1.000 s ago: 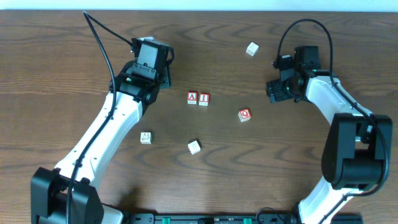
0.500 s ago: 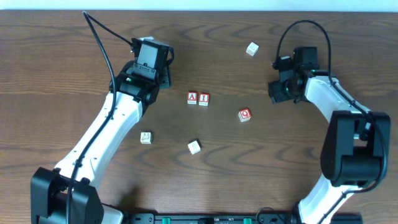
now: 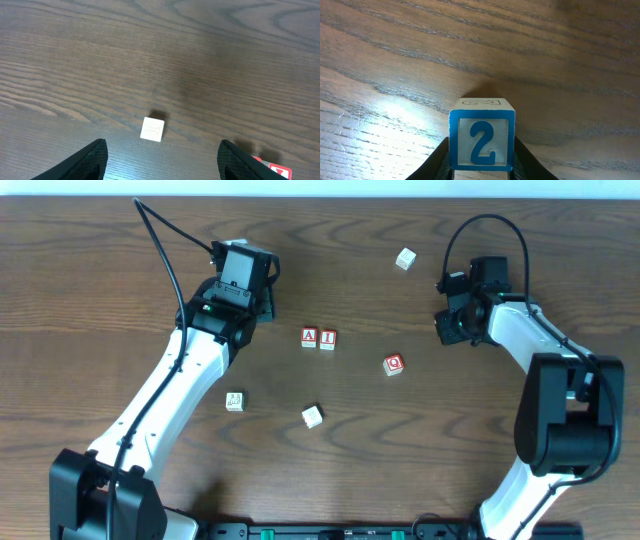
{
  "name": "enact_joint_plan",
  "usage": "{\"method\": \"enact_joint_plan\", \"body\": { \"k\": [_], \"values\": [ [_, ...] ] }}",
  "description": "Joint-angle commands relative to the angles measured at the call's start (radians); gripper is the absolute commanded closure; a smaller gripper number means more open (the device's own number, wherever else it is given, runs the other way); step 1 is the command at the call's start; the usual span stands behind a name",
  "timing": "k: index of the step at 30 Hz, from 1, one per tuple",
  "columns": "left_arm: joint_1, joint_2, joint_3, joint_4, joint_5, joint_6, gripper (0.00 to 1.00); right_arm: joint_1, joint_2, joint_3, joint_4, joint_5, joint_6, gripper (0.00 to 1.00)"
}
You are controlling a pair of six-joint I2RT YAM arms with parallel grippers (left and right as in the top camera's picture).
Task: Spell out Ai2
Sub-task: 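Lower the right gripper and close it on the blue 2 block, then carry the 2 block left toward the right of the I block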
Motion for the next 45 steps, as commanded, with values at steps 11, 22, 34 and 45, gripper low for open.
{"method": "enact_joint_plan", "body": {
  "k": [11,22,34,45],
  "values": [
    [0.007,-0.010,0.016,-0.006,-0.045,0.011,0.29,0.128,0.003,0.048,-0.002,0.001,0.113,0.87],
    [0.132,-0.018,0.016,-0.107,-0.026,0.028,0.36,0.332,0.003,0.231,-0.085,0.001,0.355,0.99],
    [0.209,-0.015,0.016,-0.108,0.052,0.030,0.34,0.559,0.013,0.225,-0.163,0.190,0.677,0.99],
    [0.211,-0.015,0.016,-0.101,0.052,0.030,0.33,0.564,0.013,0.211,-0.216,0.264,0.834,0.99]
  ]
}}
